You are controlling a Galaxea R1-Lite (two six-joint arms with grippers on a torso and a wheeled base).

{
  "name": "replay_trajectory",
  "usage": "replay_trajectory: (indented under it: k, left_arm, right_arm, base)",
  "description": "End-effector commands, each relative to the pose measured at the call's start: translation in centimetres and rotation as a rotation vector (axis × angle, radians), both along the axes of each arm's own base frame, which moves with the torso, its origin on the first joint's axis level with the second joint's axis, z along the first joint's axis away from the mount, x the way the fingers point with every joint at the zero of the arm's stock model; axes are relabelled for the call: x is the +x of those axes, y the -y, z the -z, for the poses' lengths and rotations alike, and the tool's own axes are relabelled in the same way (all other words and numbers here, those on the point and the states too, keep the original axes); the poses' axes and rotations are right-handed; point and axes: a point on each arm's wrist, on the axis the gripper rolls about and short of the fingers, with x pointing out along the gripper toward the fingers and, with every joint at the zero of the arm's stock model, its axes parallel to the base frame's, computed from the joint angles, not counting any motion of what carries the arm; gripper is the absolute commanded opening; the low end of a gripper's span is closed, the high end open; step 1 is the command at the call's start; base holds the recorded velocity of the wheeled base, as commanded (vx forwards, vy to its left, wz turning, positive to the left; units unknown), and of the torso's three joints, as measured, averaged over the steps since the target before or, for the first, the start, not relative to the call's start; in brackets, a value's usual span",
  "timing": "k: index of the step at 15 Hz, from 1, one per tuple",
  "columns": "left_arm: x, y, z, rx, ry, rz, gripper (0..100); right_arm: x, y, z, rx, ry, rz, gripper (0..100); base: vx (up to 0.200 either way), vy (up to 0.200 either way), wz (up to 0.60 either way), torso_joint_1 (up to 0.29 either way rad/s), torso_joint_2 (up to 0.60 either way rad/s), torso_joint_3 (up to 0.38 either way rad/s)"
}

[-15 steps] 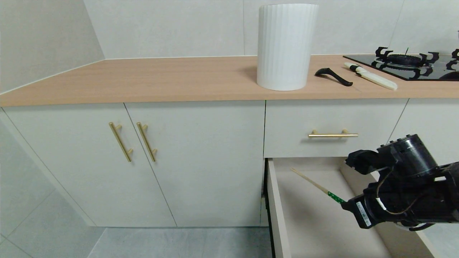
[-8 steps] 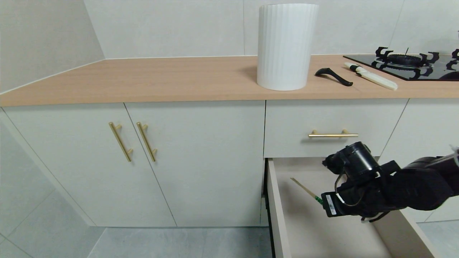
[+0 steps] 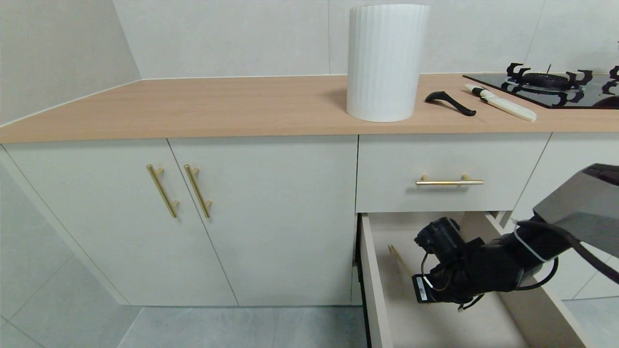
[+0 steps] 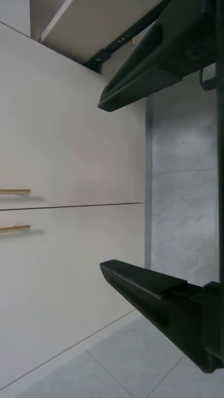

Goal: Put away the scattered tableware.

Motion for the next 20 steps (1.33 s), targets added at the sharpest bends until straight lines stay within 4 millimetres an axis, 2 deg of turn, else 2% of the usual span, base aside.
replay_trajectory:
  k: [1, 5, 16, 17, 20]
  left_arm:
    - [0.0, 0.0, 0.0, 0.001, -0.001, -0.001, 100]
    - [0.0, 0.0, 0.0, 0.001, -0.001, -0.001, 100]
    - [0.0, 0.0, 0.0, 0.000, -0.003, -0.001, 100]
    - [0.0, 0.0, 0.0, 0.000, -0.001, -0.001, 100]
    - [0.0, 0.0, 0.0, 0.001, -0.001, -0.001, 100]
  right_arm:
    - [0.4, -0.3, 2.8, -0.033, -0.064, -0.001, 0]
    - [1.3, -0.5, 5.2, -0.100, -0.080, 0.023, 0]
    - [1.7, -0.7, 5.2, -0.110, -0.047, 0.035, 0]
    - [1.7, -0.7, 5.2, -0.109, -0.046, 0.036, 100]
    - [1.7, -0.7, 5.1, -0.108, -0.045, 0.036, 100]
  base:
    - [0.000, 0.000, 0.00, 0.000, 0.00, 0.000]
    - [0.000, 0.000, 0.00, 0.000, 0.00, 0.000]
    - [0.000, 0.000, 0.00, 0.000, 0.00, 0.000]
    - [0.000, 0.000, 0.00, 0.000, 0.00, 0.000]
    - [0.000, 0.000, 0.00, 0.000, 0.00, 0.000]
